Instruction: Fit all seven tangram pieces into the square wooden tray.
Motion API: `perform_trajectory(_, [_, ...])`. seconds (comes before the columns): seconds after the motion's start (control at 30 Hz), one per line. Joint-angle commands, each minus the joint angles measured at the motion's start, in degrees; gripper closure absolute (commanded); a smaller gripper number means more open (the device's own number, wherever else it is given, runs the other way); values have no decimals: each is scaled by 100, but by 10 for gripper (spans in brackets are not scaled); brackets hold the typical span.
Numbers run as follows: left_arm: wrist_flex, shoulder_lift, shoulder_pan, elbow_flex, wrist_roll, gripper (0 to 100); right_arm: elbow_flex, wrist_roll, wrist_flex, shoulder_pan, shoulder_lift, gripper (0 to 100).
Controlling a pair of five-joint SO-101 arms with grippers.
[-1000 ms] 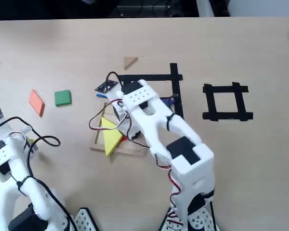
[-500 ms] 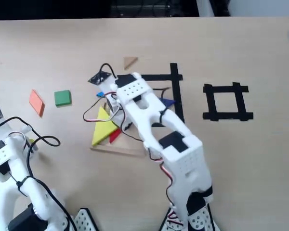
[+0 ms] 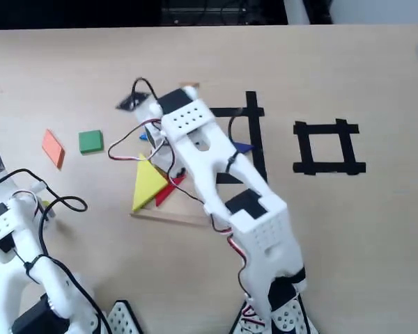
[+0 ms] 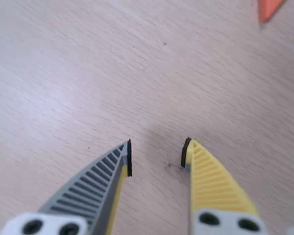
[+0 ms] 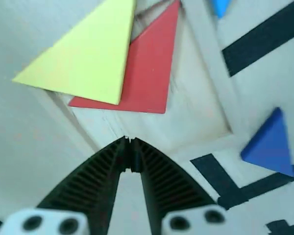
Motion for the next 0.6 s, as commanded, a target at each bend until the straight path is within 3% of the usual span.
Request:
perform_trajectory(0.0, [-70, -97, -48, -31, -9, 805, -330, 62, -132, -510, -382, 987])
perform_trajectory(0.23, [-510, -132, -1420, -22, 668, 805, -549, 624, -651, -1495, 145, 987])
perform_trajectory(0.4, [-791, -88, -2149, 470, 0, 805, -884, 659, -853, -1503, 514, 987])
perform_trajectory(0.57, [-791, -132, -2545, 532, -70, 805, -1332, 668, -826, -1723, 831, 988])
